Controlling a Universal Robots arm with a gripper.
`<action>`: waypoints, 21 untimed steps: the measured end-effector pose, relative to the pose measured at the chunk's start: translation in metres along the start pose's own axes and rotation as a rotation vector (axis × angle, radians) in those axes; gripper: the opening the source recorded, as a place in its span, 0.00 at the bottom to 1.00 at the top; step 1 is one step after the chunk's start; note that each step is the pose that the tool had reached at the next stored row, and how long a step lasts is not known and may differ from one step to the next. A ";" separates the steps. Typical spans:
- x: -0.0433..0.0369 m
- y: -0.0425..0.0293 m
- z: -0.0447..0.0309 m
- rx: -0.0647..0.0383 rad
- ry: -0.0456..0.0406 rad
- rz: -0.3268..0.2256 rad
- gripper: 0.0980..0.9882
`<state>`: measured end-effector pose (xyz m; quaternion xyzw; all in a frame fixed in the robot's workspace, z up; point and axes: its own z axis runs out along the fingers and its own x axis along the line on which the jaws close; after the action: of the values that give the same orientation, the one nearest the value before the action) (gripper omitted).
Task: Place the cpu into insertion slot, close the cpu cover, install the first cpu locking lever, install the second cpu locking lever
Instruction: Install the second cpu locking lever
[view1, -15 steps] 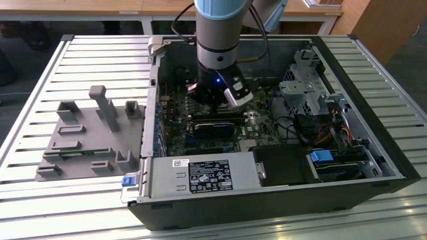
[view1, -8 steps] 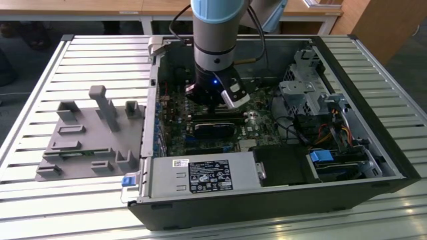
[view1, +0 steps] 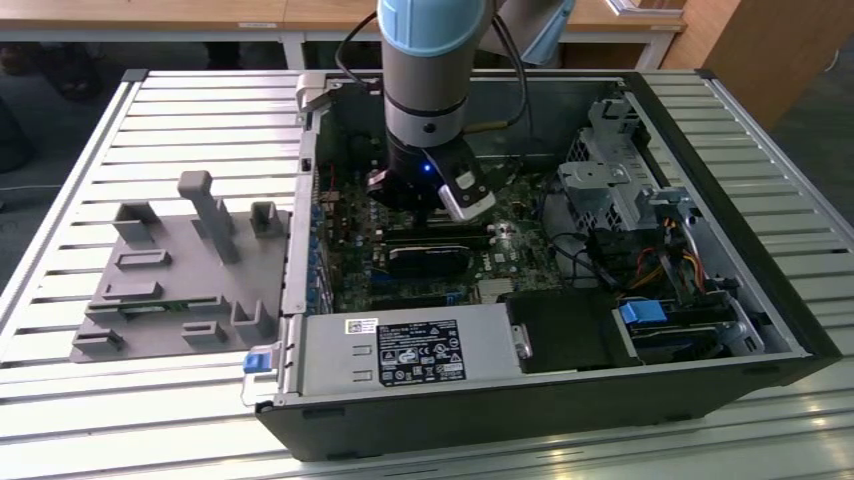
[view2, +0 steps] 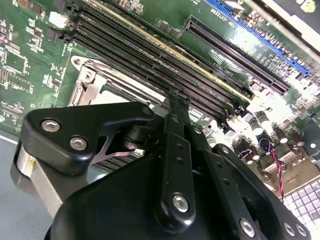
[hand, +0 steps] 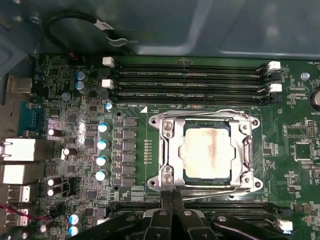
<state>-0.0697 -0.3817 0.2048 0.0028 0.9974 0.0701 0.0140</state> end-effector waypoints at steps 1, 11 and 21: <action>0.0005 -0.0004 0.0007 -0.003 0.0000 0.000 0.01; 0.0077 -0.0083 0.0041 -0.049 0.0006 -0.002 0.01; 0.0097 -0.0098 0.0087 -0.085 0.0006 -0.001 0.01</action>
<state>-0.0792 -0.3901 0.1946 0.0018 0.9936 0.1123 0.0138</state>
